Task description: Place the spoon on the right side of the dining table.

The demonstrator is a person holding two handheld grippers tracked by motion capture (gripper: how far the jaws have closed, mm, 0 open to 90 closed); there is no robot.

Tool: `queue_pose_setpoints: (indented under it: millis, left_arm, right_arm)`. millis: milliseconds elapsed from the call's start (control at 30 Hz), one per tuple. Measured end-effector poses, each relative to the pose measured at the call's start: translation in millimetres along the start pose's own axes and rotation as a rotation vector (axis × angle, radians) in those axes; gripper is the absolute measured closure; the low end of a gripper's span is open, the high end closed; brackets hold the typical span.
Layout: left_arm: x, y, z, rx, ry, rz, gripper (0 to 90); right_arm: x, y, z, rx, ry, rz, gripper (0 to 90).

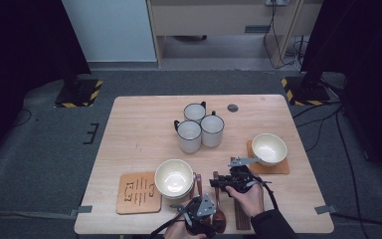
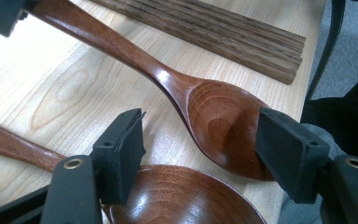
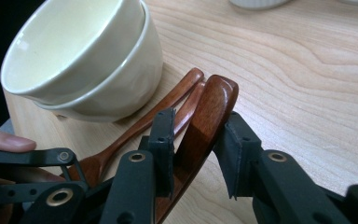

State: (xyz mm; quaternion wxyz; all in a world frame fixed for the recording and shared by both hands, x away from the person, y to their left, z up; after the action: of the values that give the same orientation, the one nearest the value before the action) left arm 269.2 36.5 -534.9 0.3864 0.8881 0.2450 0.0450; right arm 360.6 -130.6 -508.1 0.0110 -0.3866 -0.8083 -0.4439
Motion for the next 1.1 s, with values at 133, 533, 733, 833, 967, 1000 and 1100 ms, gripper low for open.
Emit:
queue_pose_setpoints:
  millis: [133,533,733,833,967,1000,1100]
  left_arm:
    - [0.7,-0.1,-0.2,-0.002,0.005,-0.007,31.7]
    - [1.8,0.2,-1.0,-0.006,0.018,-0.011,32.6]
    - [2.3,0.3,-1.5,-0.011,0.023,-0.015,33.4]
    - [2.8,0.3,-1.8,-0.011,0.025,-0.019,33.7]
    - [3.2,0.4,-2.1,-0.010,0.025,-0.019,34.5]
    - [3.3,0.4,-2.2,-0.010,0.025,-0.019,34.5]
    - [3.6,0.4,-2.3,-0.010,0.024,-0.019,34.9]
  right_arm:
    - [-1.1,1.7,-3.6,-0.018,0.013,0.006,69.9]
    - [1.7,5.5,-13.0,-0.070,0.055,0.020,73.9]
    - [5.2,7.4,-16.0,-0.094,0.082,0.021,75.8]
    - [6.4,8.2,-17.4,-0.107,0.094,0.027,76.9]
    - [7.2,9.2,-19.6,-0.121,0.104,0.034,78.1]
    - [7.2,9.3,-19.8,-0.125,0.104,0.031,78.3]
    - [7.8,9.7,-20.6,-0.134,0.113,0.036,79.0]
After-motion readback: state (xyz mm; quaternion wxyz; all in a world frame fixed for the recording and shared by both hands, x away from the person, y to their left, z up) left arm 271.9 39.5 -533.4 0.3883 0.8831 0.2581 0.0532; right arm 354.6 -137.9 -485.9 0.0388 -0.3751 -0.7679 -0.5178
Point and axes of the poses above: each handheld gripper's, and its own axes: z roughly forward along the jaws, y roughly out of its top, x roughly to its left, the point moved 1 cm from there along z, roughly forward along the jaws, and after that the axes turned 3 degrees about -z, right-handed, at the moved point
